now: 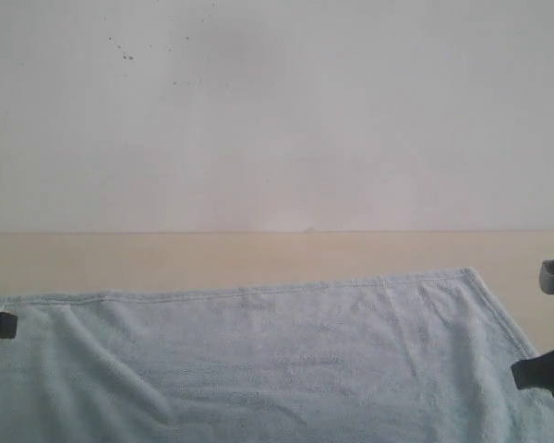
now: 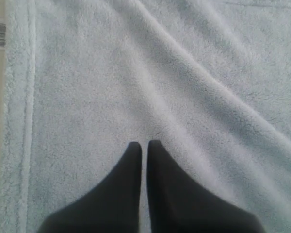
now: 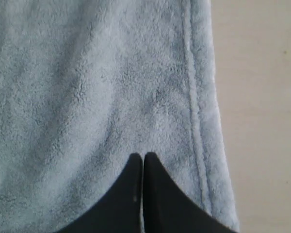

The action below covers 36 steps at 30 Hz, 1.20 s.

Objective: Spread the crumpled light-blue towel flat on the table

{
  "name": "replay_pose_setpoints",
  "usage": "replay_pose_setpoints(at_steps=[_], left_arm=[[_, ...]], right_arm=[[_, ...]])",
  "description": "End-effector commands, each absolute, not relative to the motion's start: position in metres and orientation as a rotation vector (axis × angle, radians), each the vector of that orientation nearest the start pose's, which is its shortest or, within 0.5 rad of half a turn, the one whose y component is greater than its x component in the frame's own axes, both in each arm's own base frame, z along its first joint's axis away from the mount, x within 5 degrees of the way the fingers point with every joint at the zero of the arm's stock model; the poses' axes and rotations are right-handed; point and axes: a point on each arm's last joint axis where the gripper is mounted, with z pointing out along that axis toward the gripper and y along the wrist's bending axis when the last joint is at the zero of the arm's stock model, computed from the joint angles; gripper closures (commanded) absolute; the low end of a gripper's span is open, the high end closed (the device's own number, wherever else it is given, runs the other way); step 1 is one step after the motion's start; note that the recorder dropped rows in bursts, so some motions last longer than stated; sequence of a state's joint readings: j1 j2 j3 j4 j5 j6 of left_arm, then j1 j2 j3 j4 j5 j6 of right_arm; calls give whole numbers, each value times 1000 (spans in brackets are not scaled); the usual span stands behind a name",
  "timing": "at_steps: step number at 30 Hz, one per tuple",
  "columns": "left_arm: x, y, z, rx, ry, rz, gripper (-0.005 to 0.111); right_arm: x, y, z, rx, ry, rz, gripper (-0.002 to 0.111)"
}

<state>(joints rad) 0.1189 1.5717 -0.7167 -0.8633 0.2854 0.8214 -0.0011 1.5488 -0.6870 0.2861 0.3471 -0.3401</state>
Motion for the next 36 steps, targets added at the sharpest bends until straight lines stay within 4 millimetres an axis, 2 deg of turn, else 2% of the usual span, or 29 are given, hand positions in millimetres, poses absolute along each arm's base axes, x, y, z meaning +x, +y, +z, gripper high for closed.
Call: replay_pose_setpoints(at_steps=[1, 8, 14, 24, 27, 29, 31, 36], left_arm=[[281, 13, 174, -115, 2514, -252, 103], [281, 13, 174, -127, 2514, -257, 103], [282, 13, 174, -136, 2509, -256, 103], [282, 13, 174, -137, 2508, -254, 103], [282, 13, 174, -137, 2508, -254, 103], [282, 13, 174, -137, 2508, -254, 103], [282, 13, 174, -137, 2508, -254, 103], [282, 13, 174, -137, 2508, -254, 103]], right_arm=[[259, 6, 160, -121, 2686, 94, 108], [249, 3, 148, -126, 2678, 55, 108], [251, 2, 130, -101, 2727, 51, 108], [248, 2, 113, -103, 2827, 71, 108], [242, -2, 110, -47, 2856, 69, 108], [231, -12, 103, 98, 2869, 59, 108], [226, -18, 100, 164, 2882, 58, 108], [224, -21, 105, 163, 2881, 45, 108]])
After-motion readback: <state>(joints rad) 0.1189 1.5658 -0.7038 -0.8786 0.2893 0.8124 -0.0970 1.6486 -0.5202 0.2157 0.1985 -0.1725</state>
